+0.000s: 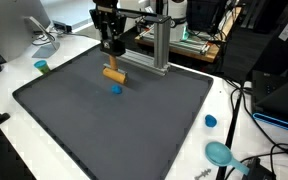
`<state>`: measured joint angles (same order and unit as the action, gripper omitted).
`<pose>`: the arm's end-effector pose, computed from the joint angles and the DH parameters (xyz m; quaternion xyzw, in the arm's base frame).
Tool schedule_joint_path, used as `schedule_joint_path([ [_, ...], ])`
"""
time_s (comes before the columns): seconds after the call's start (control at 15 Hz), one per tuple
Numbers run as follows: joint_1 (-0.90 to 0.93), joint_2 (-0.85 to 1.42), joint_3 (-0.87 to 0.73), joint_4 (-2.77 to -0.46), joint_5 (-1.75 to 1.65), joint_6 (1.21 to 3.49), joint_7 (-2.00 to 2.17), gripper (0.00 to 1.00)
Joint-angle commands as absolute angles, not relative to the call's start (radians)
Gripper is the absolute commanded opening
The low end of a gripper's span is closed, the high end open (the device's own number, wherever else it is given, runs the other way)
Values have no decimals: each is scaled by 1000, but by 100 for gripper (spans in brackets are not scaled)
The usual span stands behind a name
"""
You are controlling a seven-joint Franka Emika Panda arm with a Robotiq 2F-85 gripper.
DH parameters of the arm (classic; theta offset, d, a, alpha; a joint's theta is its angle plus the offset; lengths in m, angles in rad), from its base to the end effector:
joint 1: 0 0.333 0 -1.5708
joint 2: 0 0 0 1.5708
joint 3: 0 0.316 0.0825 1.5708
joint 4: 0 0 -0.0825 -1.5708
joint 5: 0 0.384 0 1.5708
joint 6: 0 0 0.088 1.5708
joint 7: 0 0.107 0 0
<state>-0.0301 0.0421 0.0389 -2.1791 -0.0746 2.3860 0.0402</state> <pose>0.5556 0.0041 0.3873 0.9962 0.0092 0.0829 0.0249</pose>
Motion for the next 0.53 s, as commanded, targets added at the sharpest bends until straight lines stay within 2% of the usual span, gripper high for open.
schedule_joint_path([
  [0.0,-14,48,23,-2199,-98,2440,72,21],
  [0.47,3,90,16,-2203,-213,2494,163,21],
])
